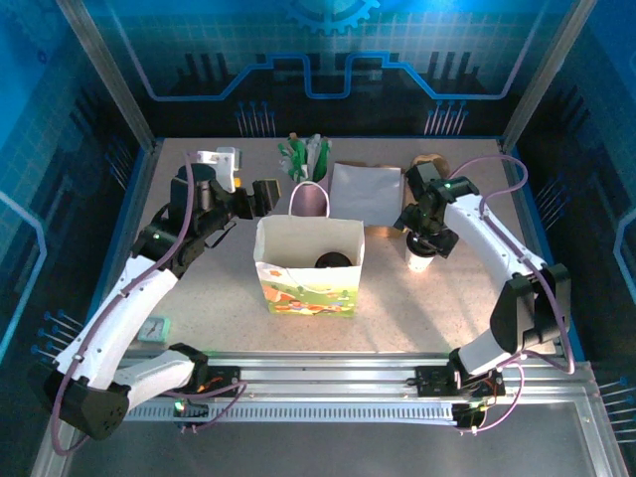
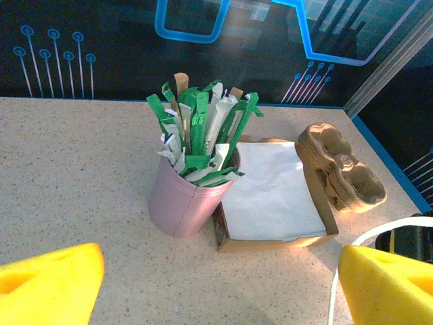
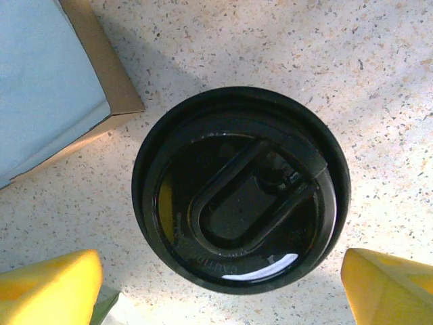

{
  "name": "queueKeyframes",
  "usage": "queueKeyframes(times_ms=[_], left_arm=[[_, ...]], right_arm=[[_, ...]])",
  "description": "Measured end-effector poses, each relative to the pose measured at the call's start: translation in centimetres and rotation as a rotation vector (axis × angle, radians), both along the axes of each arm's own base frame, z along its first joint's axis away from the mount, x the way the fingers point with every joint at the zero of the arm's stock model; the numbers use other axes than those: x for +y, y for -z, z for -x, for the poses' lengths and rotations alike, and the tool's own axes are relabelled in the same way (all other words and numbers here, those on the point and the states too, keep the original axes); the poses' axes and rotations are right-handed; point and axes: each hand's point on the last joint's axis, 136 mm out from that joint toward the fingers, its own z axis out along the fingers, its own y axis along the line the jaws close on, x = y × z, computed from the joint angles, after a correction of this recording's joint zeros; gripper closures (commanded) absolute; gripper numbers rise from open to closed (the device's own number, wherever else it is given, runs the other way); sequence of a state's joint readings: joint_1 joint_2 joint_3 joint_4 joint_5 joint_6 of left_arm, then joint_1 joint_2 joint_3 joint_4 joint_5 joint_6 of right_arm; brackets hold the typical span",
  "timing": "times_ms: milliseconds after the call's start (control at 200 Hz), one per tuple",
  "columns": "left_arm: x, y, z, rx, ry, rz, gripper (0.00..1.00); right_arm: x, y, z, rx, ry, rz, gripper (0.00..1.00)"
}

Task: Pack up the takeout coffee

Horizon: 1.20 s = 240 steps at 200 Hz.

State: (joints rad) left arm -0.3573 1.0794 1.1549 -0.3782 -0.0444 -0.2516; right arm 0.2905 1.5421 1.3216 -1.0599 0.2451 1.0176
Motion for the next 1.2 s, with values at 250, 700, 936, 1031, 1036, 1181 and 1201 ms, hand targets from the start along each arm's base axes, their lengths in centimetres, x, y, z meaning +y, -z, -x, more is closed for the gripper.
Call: queueKeyframes(times_ms=[250, 700, 936, 1031, 1036, 1181, 1201], left_arm=[[0.0, 0.1, 0.0, 0.006, 0.000, -0.002, 0.09], [0.0, 0.3, 0.0, 0.009, 0.000, -0.004, 0.09], [0.0, 0.4, -0.1, 0.010, 0.003, -0.015, 0.09], [0.0, 0.5, -0.1, 0.010, 0.006, -0.020, 0.09], [0.0, 0.5, -0.1, 0.010, 0.006, -0.021, 0.09], [0.0, 0.5, -0.1, 0.009, 0.007, -0.022, 0.09], [0.0, 0.5, -0.1, 0.009, 0.007, -0.022, 0.09]], right_arm=[[-0.4, 0.5, -0.3, 0.014, 0.019, -0.012, 0.12], [-0.5, 0.8, -0.8, 0.012, 0.032, -0.027, 0.15], [-0.6, 1.0, -1.0, 0.013, 0.039, -0.037, 0.15], [-0.6, 1.3, -0.8, 0.023, 0.040, -0.039, 0.13], [-0.6, 1.3, -0.8, 0.024, 0.040, -0.039, 0.13], [-0.6, 1.4, -0.8, 0.028, 0.037, -0.037, 0.13], [-0.6, 1.5, -0.8, 0.029, 0.036, -0.036, 0.13]])
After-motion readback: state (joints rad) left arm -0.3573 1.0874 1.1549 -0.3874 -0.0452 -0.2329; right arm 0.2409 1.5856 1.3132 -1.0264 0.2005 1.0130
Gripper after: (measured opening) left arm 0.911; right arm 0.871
